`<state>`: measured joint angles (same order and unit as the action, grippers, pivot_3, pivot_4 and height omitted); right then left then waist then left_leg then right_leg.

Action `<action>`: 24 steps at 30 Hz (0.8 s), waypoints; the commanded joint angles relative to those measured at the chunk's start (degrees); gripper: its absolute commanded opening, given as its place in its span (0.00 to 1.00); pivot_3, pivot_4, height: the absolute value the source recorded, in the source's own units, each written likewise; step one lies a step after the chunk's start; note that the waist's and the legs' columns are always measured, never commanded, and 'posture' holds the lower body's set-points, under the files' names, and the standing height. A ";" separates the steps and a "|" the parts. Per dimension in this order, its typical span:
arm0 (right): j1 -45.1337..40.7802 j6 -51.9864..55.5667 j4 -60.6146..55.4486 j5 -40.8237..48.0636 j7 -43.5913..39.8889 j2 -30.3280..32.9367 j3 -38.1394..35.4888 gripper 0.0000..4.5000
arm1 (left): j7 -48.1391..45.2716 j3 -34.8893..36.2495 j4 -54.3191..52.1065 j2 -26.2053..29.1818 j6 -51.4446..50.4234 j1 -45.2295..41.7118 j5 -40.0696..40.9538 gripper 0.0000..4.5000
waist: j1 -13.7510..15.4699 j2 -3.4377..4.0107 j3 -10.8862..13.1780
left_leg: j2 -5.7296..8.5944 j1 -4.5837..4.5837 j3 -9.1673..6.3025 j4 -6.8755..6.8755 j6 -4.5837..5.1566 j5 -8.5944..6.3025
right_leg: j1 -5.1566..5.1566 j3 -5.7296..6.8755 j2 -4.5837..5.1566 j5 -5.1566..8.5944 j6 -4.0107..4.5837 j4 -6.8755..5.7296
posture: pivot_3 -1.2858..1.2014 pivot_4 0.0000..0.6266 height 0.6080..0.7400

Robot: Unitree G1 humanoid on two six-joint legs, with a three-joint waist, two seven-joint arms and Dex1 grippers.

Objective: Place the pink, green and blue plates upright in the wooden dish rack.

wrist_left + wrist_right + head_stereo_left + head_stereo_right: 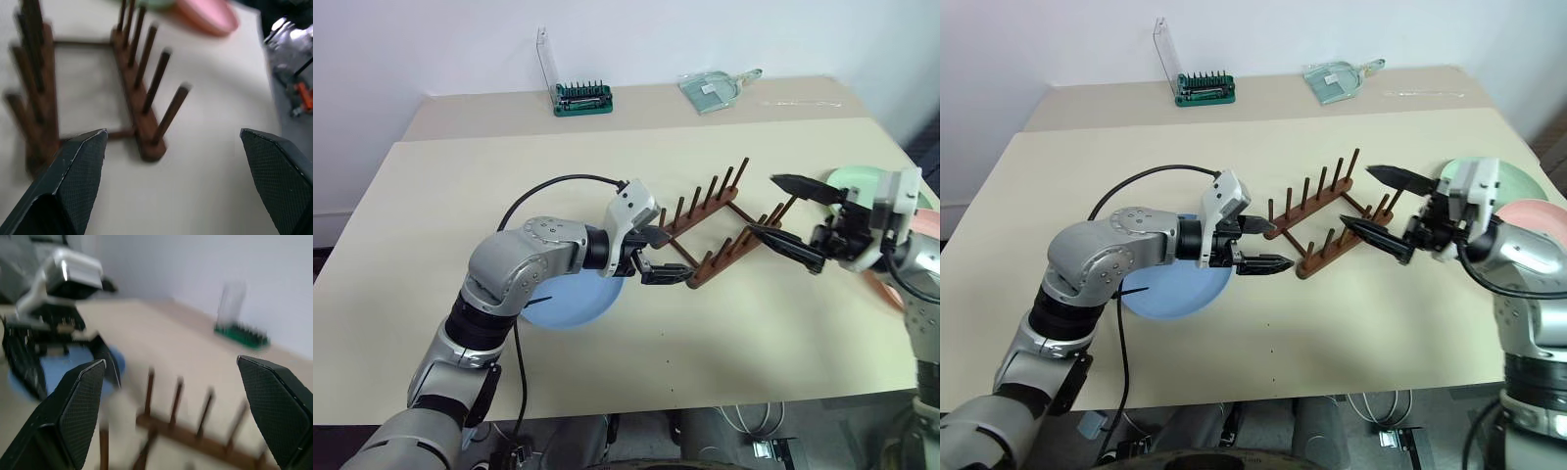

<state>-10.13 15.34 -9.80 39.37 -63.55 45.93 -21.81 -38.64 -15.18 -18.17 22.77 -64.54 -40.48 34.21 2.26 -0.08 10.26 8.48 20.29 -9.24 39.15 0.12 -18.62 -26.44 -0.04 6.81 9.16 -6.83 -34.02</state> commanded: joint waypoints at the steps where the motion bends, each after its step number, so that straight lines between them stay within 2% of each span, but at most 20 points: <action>1: 5.47 2.14 -1.78 1.56 -3.12 4.75 -7.68 0.98 | -0.83 -2.35 -1.01 0.18 1.12 -1.52 -1.14 1.00 | 0.14 0.00 0.00 | 0.00 -0.01 0.02 0.00 0.00 0.00 | 0.01 -0.02 0.00 0.00 0.00 0.00 | 0.52 0.24 1.00; 5: 17.92 6.87 -4.97 0.19 -5.31 8.95 -14.37 0.98 | 1.57 -5.50 1.82 -3.00 -0.01 -2.52 -2.87 1.00 | 0.30 0.00 0.00 | 0.01 -0.01 0.01 0.01 0.05 -0.03 | 0.07 -0.01 0.01 0.01 -0.01 0.04 | 0.52 0.24 1.00; 10: 24.34 9.02 -7.14 -1.61 -3.43 9.32 -17.88 0.98 | 0.12 -11.88 6.93 -4.73 4.65 -3.13 -7.56 1.00 | -0.13 0.00 0.00 | -0.08 -0.12 0.41 0.01 0.10 -0.06 | 0.09 -0.25 -0.02 0.01 -0.04 0.07 | 0.52 0.24 1.00; 15: 24.45 8.01 -8.63 -1.70 -2.29 8.07 -18.02 0.98 | 0.73 -15.50 12.84 -8.49 9.15 -4.22 -12.60 1.00 | 0.03 -0.03 0.02 | -0.13 -0.32 0.87 0.00 0.46 -0.26 | 0.17 -0.62 -0.09 -0.01 -0.15 0.06 | 0.52 0.24 1.00; 17: 23.94 8.37 -9.39 -0.94 -1.59 7.70 -18.33 0.98 | 2.50 -18.11 15.20 -9.22 12.55 -4.87 -17.33 1.00 | 0.10 -0.06 0.03 | -0.12 -0.36 1.02 0.01 0.43 -0.24 | 0.17 -0.76 -0.09 -0.01 -0.21 0.09 | 0.52 0.24 1.00; 24: 23.35 8.09 -9.94 -1.22 -0.50 6.95 -17.93 0.98 | 4.15 -19.38 19.93 -14.03 14.55 -4.07 -22.16 1.00 | 0.13 -0.04 0.02 | -0.12 -0.27 1.14 0.01 0.47 -0.27 | 0.19 -0.90 -0.14 -0.18 -0.45 0.53 | 0.52 0.24 1.00</action>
<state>13.72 24.31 -17.94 37.35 -64.36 53.12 -37.78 -34.71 -34.13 1.89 9.78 -51.43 -44.05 13.16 2.39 -0.12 10.28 8.36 20.03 -8.10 39.17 0.60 -18.89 -26.25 -0.94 6.67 8.98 -7.29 -33.45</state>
